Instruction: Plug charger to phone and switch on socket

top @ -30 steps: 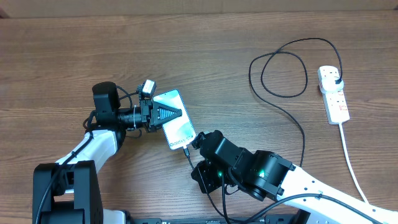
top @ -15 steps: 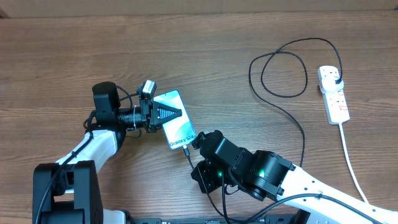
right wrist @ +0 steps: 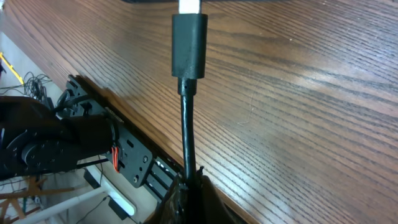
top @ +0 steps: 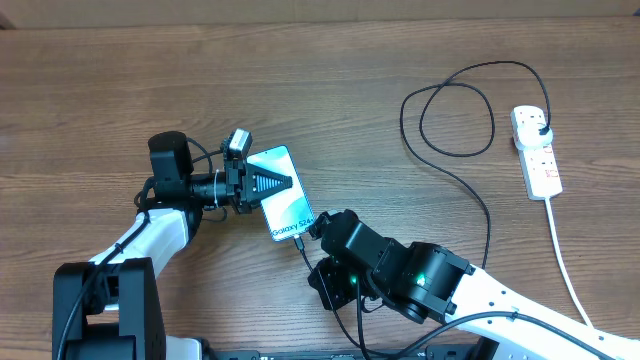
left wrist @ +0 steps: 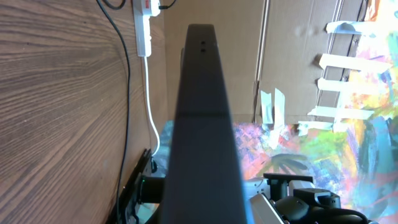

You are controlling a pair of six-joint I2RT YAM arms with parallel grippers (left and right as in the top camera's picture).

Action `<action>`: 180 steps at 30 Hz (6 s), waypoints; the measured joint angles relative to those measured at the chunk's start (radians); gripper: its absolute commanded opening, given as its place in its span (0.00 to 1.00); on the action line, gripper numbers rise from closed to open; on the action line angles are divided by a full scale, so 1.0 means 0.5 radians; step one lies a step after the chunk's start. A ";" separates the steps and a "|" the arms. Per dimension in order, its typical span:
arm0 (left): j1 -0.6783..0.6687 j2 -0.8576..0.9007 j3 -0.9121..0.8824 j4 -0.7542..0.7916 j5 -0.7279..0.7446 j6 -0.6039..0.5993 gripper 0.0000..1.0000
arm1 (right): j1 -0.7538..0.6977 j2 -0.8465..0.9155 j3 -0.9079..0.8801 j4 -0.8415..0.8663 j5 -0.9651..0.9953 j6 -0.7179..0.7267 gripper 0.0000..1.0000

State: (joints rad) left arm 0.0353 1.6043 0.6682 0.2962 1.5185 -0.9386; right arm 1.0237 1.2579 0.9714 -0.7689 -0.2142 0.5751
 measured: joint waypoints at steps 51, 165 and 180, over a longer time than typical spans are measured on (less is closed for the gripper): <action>-0.041 0.000 0.015 0.007 -0.016 0.143 0.04 | 0.009 0.086 -0.002 0.291 0.322 0.002 0.19; -0.413 0.005 0.988 -0.567 -0.842 -0.068 0.04 | -0.096 -0.925 0.220 -0.432 1.231 0.151 1.00; -0.548 0.500 1.586 -2.331 -1.381 1.231 0.04 | -0.096 -0.926 0.220 -0.423 1.282 0.167 1.00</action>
State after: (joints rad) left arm -0.2386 1.8542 1.4612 -0.8692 0.8280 -0.3229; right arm 0.9756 0.7948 1.0813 -0.9802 0.4267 0.6586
